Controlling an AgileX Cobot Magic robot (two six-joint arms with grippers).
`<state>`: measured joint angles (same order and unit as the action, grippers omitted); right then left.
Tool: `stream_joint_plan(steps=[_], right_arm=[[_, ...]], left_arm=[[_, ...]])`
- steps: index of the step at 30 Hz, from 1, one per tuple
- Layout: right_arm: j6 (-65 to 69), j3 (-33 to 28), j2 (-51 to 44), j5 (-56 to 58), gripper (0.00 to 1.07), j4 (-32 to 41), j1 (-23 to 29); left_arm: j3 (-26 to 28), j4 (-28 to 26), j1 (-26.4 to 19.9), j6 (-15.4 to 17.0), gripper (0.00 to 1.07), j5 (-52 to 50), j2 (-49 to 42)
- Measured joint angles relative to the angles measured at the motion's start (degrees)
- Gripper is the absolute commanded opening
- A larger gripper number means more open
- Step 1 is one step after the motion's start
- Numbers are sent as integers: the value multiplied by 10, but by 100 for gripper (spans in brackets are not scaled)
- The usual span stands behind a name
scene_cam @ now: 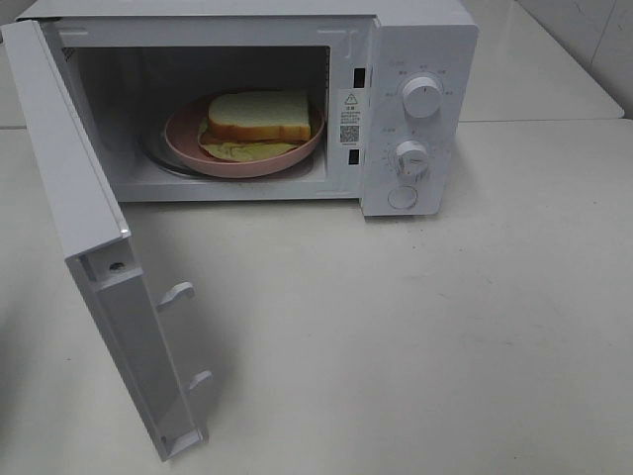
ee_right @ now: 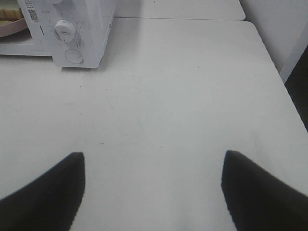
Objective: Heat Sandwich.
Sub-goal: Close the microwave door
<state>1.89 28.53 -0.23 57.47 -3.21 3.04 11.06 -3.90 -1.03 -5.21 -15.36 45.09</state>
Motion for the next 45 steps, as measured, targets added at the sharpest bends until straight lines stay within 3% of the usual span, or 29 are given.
stream_joint_plan(steps=[6,12,20,30,38,45], right_arm=[[0,0,0,0,75,0,0],[0,0,0,0,75,0,0],[0,0,0,0,75,0,0],[0,0,0,0,75,0,0],[0,0,0,0,75,0,0],[0,0,0,0,75,0,0]], left_arm=[[0,47,0,18,0,-95,87],[6,97,0,70,0,-170,179],[13,151,0,116,0,-238,245],[56,263,0,179,0,-327,336],[86,299,14,210,0,-387,399],[109,266,61,200,0,-386,435]])
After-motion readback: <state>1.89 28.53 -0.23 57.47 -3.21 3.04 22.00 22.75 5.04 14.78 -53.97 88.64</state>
